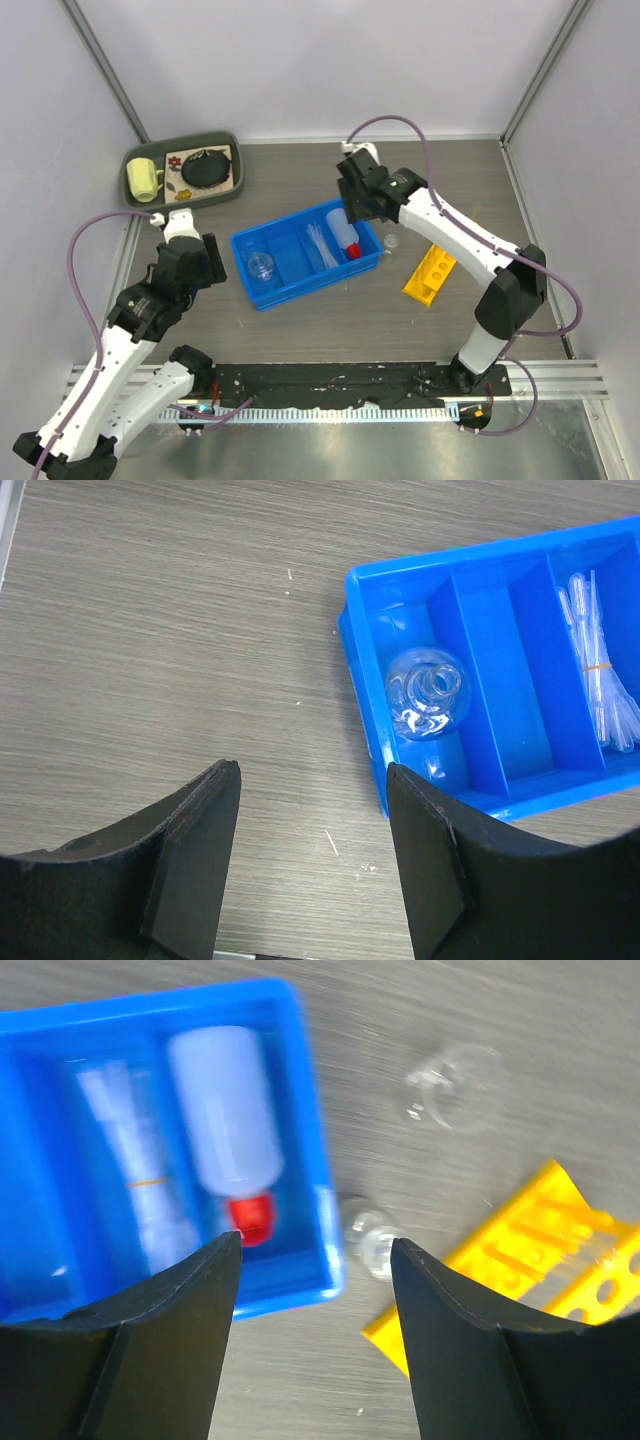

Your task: Organize the chemistry lab equipment

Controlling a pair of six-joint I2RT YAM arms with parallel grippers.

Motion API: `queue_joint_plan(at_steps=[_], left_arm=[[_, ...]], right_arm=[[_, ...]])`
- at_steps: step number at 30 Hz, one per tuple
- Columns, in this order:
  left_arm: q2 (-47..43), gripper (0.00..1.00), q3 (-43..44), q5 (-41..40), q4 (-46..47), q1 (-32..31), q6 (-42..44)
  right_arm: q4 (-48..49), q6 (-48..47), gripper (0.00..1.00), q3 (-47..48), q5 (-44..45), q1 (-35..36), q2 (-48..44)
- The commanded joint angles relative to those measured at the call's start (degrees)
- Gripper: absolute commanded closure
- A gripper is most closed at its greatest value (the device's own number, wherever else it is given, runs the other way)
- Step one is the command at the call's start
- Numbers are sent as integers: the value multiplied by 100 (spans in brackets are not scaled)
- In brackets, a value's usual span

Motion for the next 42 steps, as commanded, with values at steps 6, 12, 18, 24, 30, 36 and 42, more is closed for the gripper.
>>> queue_joint_plan(at_steps=[6,12,18,24,30,36,42], left_arm=[[-127,36,-27,125,251,28,122],[-145,36,-35,134,260,28,139],[-127,36,-35,152,269,28,139],[-136,36,-36,152,277,28,139],[-101,36,-44,169,286,28,148],[-92,36,-53,187,286,28,148],[-66,36,-44,204,286,28,157]], right_arm=[[23,973,30,-707,532,-1394,-269],[287,1079,28,-566,191,-1914,231],[366,1026,29,-110,224,-1993,759],[375,1158,29,234,453,-2247,1208],[524,1263,31,260,374,-2441,1454],[559,1368,33,287,313,-2564,1639],[700,1430,38,76,199,-2643,1709]])
